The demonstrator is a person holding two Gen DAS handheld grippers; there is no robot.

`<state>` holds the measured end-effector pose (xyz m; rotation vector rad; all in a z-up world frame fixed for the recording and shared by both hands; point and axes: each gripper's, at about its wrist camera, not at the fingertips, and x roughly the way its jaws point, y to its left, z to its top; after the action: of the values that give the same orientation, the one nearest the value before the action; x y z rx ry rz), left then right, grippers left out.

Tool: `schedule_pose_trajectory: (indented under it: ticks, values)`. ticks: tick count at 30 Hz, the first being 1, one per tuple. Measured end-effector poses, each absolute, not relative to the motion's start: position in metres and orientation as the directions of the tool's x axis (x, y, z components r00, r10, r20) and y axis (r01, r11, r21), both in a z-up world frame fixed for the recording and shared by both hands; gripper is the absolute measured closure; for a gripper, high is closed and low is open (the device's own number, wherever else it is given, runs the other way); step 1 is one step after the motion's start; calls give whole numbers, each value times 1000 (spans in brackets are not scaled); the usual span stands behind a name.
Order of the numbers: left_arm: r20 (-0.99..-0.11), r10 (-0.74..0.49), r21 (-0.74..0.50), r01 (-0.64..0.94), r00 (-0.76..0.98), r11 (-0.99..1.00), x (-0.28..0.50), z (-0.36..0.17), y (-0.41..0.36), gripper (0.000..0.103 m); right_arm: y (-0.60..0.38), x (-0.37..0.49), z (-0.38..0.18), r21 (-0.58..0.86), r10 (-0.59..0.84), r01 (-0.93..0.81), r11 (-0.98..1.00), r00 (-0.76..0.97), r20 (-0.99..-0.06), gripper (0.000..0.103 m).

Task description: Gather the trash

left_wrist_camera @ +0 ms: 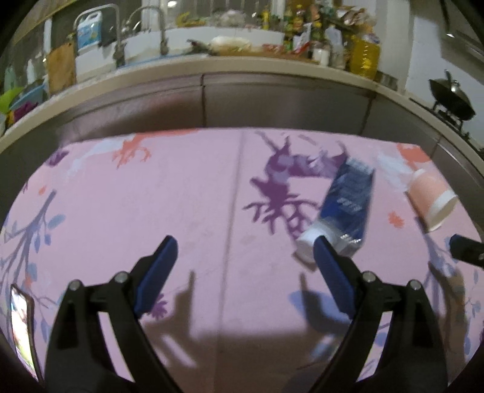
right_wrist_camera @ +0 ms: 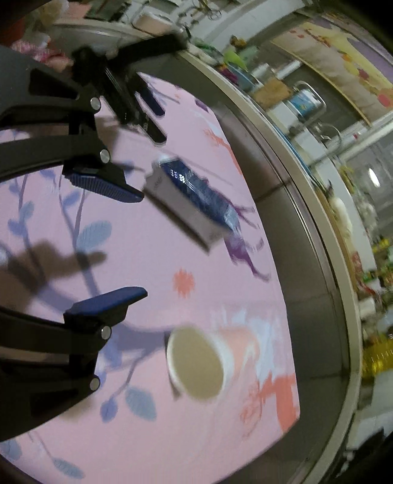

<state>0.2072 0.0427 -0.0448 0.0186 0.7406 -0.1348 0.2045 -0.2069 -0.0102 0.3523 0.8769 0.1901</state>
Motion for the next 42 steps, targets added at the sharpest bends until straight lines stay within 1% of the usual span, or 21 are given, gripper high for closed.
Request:
schedule_pose_trajectory:
  ticks: [3, 6, 10, 14, 16, 18, 19, 22, 23, 24, 25, 26, 27, 28, 29, 31, 36, 42]
  values:
    - [-660, -129, 6, 176, 740, 984, 210, -37, 22, 13, -229, 198, -16, 377, 257, 43, 925, 661, -705, 47]
    - [-660, -134, 45, 217, 739, 975, 215, -36, 3, 12, -248, 195, -20, 383, 213, 104, 918, 684, -697, 47]
    - [-672, -113, 115, 254, 731, 960, 232, -44, -23, 12, -267, 192, -18, 383, 183, 133, 914, 707, -683, 47]
    - [-694, -114, 123, 273, 711, 954, 246, -55, -37, 11, -282, 191, -17, 338, 107, 169, 926, 741, -663, 46]
    - [-696, -110, 131, 276, 709, 952, 248, -58, -39, 11, -292, 197, -21, 302, 57, 203, 931, 738, -672, 46]
    - [-699, -116, 128, 282, 706, 951, 249, -61, -41, 12, -302, 205, -27, 297, 46, 214, 931, 737, -675, 47]
    - [-700, -119, 125, 285, 704, 950, 249, -63, -41, 14, -304, 207, -29, 288, 40, 215, 933, 735, -677, 48]
    - [-711, -126, 118, 295, 692, 948, 251, -68, -43, 20, -304, 220, -35, 253, 35, 194, 948, 725, -687, 64]
    - [-715, -131, 115, 300, 687, 947, 252, -69, -44, 26, -303, 225, -37, 248, 42, 183, 951, 721, -692, 71]
    - [-718, -133, 114, 304, 683, 946, 252, -70, -46, 32, -302, 229, -40, 246, 50, 172, 954, 718, -694, 74]
    - [-722, -136, 112, 309, 679, 944, 253, -71, -48, 35, -301, 233, -42, 243, 53, 166, 956, 713, -699, 79]
    - [-725, -141, 109, 315, 675, 943, 253, -72, -49, 44, -300, 236, -44, 243, 58, 161, 957, 711, -701, 86]
    - [-730, -151, 101, 323, 667, 941, 254, -72, -51, 50, -299, 238, -47, 246, 67, 154, 957, 709, -702, 89]
    - [-730, -153, 99, 324, 666, 941, 253, -72, -52, 53, -298, 239, -47, 250, 74, 148, 957, 708, -702, 98]
    - [-730, -154, 96, 324, 665, 941, 253, -72, -53, 54, -297, 239, -48, 257, 82, 144, 956, 708, -701, 101]
    - [-737, -171, 78, 334, 654, 939, 251, -71, -55, 54, -295, 233, -47, 285, 107, 131, 950, 718, -688, 102]
    - [-734, -226, 48, 382, 640, 923, 241, -63, -73, 55, -304, 211, -42, 318, 116, 140, 938, 737, -666, 102]
    - [-721, -317, 36, 491, 616, 870, 219, -48, -132, 55, -346, 167, -37, 364, 79, 213, 907, 762, -643, 102]
